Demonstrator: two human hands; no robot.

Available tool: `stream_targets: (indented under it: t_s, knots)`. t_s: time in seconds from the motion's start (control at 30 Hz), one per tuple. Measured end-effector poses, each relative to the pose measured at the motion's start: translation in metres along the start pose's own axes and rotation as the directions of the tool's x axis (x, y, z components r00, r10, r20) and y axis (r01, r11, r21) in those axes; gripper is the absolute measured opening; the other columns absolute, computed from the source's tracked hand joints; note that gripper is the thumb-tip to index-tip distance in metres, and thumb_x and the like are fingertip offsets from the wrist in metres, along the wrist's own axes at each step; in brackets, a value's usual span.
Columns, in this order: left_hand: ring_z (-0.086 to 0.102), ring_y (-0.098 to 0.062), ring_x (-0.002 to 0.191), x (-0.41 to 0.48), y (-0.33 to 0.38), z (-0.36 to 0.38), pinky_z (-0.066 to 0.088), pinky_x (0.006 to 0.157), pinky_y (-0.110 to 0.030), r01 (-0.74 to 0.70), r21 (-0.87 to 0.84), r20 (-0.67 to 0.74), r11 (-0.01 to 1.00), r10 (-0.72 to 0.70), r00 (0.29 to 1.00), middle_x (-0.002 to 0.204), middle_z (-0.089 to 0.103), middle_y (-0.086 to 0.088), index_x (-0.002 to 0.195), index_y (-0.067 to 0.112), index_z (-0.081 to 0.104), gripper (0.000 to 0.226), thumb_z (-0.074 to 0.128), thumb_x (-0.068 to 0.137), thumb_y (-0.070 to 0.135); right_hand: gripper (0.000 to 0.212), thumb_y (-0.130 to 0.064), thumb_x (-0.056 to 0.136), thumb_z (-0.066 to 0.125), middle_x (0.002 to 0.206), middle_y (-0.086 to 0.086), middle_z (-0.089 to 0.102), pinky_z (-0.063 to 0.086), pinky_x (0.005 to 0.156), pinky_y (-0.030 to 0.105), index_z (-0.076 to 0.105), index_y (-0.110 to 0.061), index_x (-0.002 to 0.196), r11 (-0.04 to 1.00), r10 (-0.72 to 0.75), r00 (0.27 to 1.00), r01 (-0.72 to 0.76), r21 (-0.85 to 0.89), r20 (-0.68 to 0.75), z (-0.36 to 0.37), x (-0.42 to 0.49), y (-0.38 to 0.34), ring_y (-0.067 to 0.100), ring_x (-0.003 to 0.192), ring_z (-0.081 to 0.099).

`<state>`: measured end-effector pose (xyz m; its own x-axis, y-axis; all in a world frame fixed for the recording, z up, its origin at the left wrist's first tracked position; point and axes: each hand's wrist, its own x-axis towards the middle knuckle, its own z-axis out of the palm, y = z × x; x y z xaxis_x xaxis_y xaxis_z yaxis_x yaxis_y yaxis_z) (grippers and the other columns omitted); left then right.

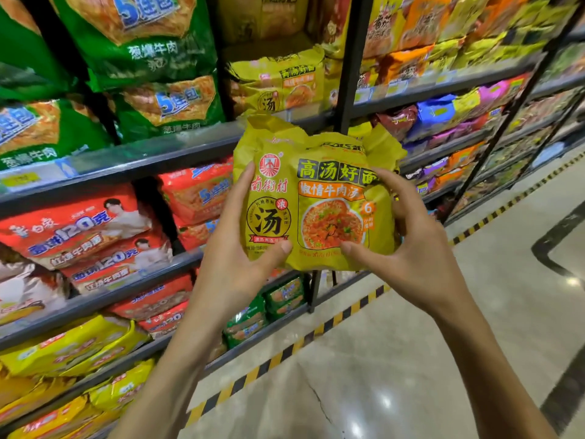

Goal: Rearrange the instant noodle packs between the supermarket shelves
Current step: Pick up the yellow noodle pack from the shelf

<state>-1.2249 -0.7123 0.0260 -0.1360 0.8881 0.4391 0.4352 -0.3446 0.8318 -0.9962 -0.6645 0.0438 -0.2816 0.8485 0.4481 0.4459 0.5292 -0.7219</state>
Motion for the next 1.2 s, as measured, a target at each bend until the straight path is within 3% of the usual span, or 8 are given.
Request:
stream_targets:
  t_s: [0.1,0.23,0.5,0.7,0.9,1.0,1.1,1.2]
  knots:
    - [0.031,0.017,0.14,0.038,0.003,0.016,0.033,0.11,-0.01,-0.024,-0.006,-0.026,1.0,0.024,0.999,0.152,0.028,0.036,0.158,0.032,0.024,0.1,0.08,0.081,0.002,0.09,-0.026,0.072,0.087,0.13,-0.019,0.06,0.056,0.091,0.044,0.036,-0.048,0.143,0.999,-0.044,0.999,0.045,0.029,-0.013,-0.016,0.039,0.016,0.007,0.11,0.066]
    - [0.036,0.002,0.144,0.087,0.0,0.031,0.04,0.116,-0.038,-0.062,-0.025,-0.083,0.998,0.06,0.995,0.159,0.03,0.023,0.159,0.035,0.022,0.101,0.08,0.082,0.003,0.091,-0.028,0.072,0.087,0.129,-0.017,0.061,0.055,0.092,0.044,0.035,-0.046,0.144,0.99,-0.131,0.991,0.13,0.047,0.008,-0.029,0.1,0.038,0.006,0.11,0.066]
    - [0.032,-0.003,0.148,0.186,-0.004,0.073,0.039,0.117,-0.044,-0.169,0.097,-0.376,0.981,0.193,0.906,0.162,0.027,0.019,0.16,0.023,0.022,0.1,0.079,0.081,-0.002,0.088,-0.016,0.073,0.086,0.13,-0.01,0.062,0.051,0.099,0.049,0.036,-0.05,0.137,0.903,-0.393,0.919,0.381,0.199,0.024,-0.048,0.237,0.084,0.011,0.115,0.065]
    - [0.028,-0.004,0.15,0.26,-0.015,0.072,0.032,0.121,-0.039,-0.19,0.294,-0.557,0.937,0.33,0.762,0.16,0.027,0.021,0.158,0.019,0.024,0.094,0.079,0.083,0.001,0.083,-0.009,0.073,0.083,0.14,-0.015,0.053,0.045,0.108,0.05,0.04,-0.036,0.138,0.776,-0.587,0.81,0.563,0.283,-0.003,-0.036,0.348,0.093,0.021,0.129,0.057]
    - [0.025,0.003,0.148,0.296,-0.034,0.071,0.026,0.119,-0.02,-0.123,0.4,-0.553,0.908,0.347,0.757,0.156,0.025,0.031,0.157,0.029,0.021,0.093,0.078,0.087,0.007,0.079,0.003,0.074,0.078,0.122,-0.038,0.053,0.045,0.109,0.039,0.042,-0.028,0.137,0.753,-0.579,0.815,0.533,0.387,0.004,-0.019,0.391,0.112,-0.002,0.119,0.058]
    - [0.026,0.009,0.143,0.314,-0.047,0.063,0.026,0.118,-0.02,-0.121,0.438,-0.538,0.891,0.368,0.759,0.148,0.025,0.037,0.157,0.031,0.021,0.095,0.078,0.086,0.005,0.078,0.002,0.075,0.08,0.123,-0.032,0.055,0.046,0.107,0.041,0.041,-0.03,0.135,0.744,-0.574,0.818,0.542,0.391,-0.04,-0.006,0.407,0.117,-0.003,0.117,0.059]
    - [0.034,-0.011,0.145,0.323,-0.058,0.054,0.036,0.118,-0.044,-0.115,0.428,-0.546,0.897,0.358,0.757,0.147,0.035,0.014,0.156,0.046,0.018,0.104,0.078,0.083,0.001,0.081,-0.003,0.075,0.083,0.126,-0.014,0.059,0.053,0.096,0.035,0.037,-0.035,0.135,0.753,-0.565,0.823,0.545,0.368,-0.063,0.011,0.414,0.123,0.002,0.109,0.064]
    - [0.034,-0.026,0.145,0.336,-0.067,0.058,0.038,0.114,-0.052,-0.11,0.418,-0.575,0.902,0.357,0.736,0.147,0.035,-0.008,0.151,0.054,0.018,0.106,0.078,0.083,-0.001,0.088,0.006,0.073,0.079,0.128,-0.009,0.058,0.056,0.08,0.027,0.034,-0.036,0.135,0.769,-0.568,0.818,0.566,0.296,-0.089,0.02,0.425,0.135,0.008,0.098,0.066]
